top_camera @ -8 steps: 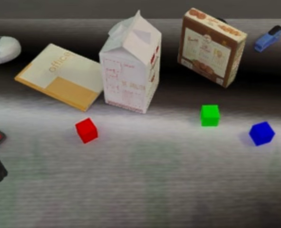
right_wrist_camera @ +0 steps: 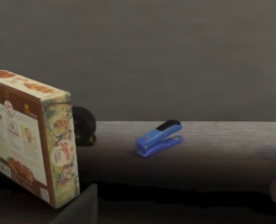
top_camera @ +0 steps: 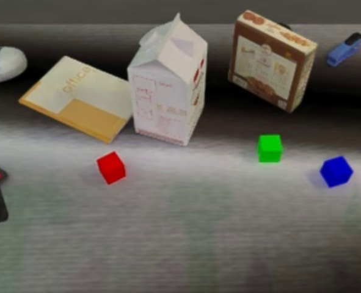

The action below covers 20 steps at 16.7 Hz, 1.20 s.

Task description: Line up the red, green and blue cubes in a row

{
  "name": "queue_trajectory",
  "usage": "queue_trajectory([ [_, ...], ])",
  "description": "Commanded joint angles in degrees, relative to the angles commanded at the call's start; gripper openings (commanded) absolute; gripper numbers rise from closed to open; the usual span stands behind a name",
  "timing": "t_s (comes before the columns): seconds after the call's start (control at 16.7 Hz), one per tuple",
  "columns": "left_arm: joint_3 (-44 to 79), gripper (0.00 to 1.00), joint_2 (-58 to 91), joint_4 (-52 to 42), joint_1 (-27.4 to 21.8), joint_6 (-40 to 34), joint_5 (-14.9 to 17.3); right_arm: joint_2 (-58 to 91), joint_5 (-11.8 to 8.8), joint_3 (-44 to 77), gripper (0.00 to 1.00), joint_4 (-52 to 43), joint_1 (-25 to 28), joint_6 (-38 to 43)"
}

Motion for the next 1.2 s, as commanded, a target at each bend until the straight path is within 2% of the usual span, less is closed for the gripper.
queue_trajectory([
  [0.24, 16.1, 1.0, 20.1, -10.9, -4.0, 6.0, 0.2, 0.0, 0.0, 0.0, 1.0, 0.0, 0.0, 0.0],
  [0.78, 56.0, 1.0, 75.6, -39.5, -13.9, 21.1, 0.4, 0.0, 0.0, 0.0, 1.0, 0.0, 0.0, 0.0],
  [1.2, 78.2, 1.0, 102.1, -54.1, -19.1, 29.3, 0.3, 0.0, 0.0, 0.0, 1.0, 0.0, 0.0, 0.0],
])
